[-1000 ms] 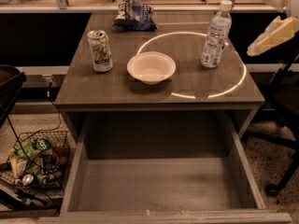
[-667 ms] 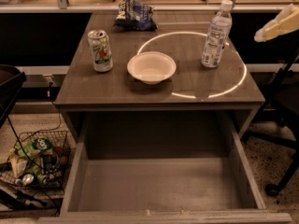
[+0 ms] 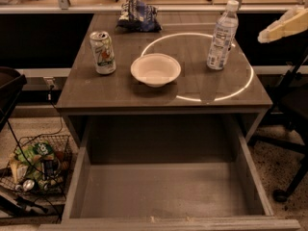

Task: Place blue plastic bottle into top drawer

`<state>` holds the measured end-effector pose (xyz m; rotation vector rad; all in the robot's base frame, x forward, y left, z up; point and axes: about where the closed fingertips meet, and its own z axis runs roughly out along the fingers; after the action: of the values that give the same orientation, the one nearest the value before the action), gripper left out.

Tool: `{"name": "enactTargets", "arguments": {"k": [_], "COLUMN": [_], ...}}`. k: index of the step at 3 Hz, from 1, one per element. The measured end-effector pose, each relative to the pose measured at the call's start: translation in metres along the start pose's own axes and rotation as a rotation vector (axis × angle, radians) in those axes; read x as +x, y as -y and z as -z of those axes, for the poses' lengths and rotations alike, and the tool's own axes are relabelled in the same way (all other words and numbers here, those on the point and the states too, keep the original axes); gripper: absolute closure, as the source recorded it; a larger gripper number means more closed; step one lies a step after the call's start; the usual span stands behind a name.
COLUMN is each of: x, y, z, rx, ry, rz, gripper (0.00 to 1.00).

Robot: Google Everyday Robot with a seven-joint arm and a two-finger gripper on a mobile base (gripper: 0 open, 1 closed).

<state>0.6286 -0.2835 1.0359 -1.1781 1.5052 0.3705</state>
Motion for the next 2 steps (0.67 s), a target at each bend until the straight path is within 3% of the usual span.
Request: {"name": "enactTargets", "arguments": {"k": [1, 2], "x": [-0.021, -0.007], "y": [-0.007, -0.026], "z": [0.019, 0.004], "rx": [0.123, 0.223], "ry": [0.047, 0.112], "rz": [-0.015, -0.096], "gripper": [0.00, 0.00]}}
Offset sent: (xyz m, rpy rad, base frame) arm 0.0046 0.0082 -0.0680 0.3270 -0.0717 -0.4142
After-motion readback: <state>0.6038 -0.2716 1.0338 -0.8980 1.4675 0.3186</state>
